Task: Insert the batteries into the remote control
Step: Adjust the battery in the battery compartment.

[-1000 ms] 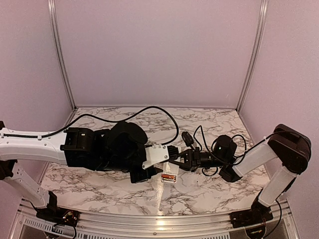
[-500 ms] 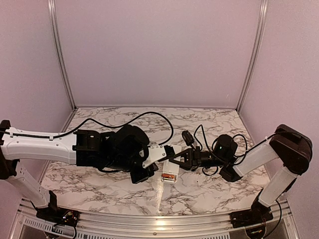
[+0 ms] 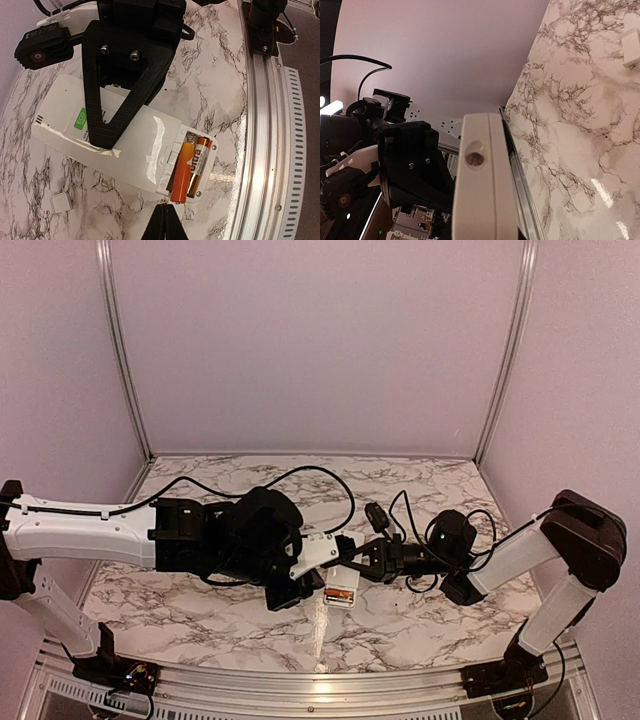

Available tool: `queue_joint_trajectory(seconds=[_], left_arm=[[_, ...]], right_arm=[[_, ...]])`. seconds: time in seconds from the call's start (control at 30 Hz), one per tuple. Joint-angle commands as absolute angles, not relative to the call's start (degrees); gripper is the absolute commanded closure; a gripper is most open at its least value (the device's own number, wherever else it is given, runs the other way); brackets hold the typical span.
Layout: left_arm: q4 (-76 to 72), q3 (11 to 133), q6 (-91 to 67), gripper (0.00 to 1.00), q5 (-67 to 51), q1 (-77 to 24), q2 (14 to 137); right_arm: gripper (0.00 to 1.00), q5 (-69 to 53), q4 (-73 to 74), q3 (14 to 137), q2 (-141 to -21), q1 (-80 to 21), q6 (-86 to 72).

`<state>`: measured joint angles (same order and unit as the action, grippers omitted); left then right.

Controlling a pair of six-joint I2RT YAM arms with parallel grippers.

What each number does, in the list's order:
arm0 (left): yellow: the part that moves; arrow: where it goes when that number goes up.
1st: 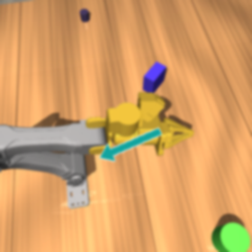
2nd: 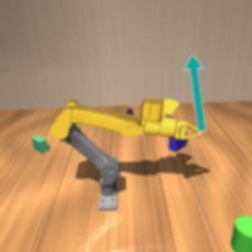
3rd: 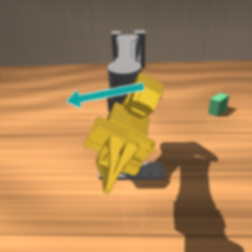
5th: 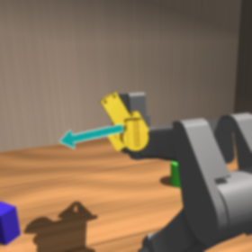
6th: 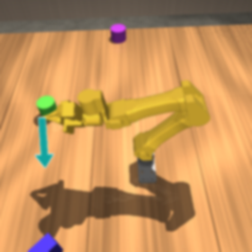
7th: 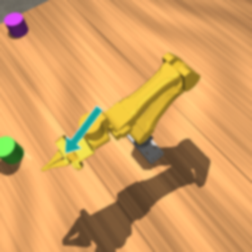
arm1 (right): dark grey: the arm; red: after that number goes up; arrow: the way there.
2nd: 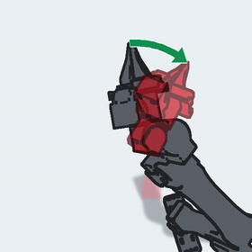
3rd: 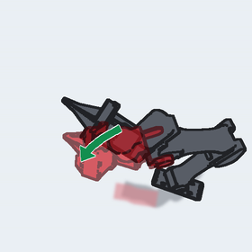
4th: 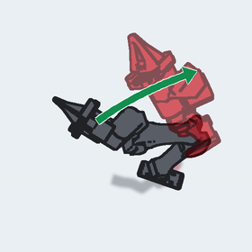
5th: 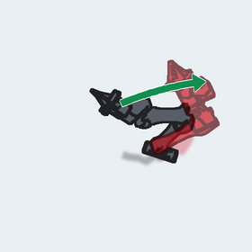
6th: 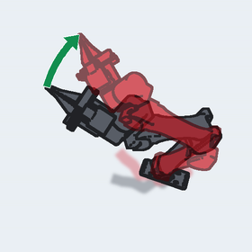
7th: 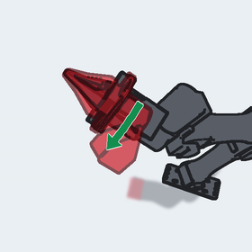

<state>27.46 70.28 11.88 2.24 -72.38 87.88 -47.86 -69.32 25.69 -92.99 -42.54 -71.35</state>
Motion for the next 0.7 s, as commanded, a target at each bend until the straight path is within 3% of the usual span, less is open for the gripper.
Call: queue_joint_trajectory(seconds=[0.0,0.67], left_arm=[[28.61,71.93,12.78,0.99,0.57,-72.56,89.18],[28.60,72.34,11.72,0.97,1.33,-72.37,90.74]], right_arm=[[1.00,-47.80,-69.70,28.19,-91.71,-42.96,-71.24],[1.00,-48.30,-70.04,28.31,-90.69,-42.90,-71.24]])
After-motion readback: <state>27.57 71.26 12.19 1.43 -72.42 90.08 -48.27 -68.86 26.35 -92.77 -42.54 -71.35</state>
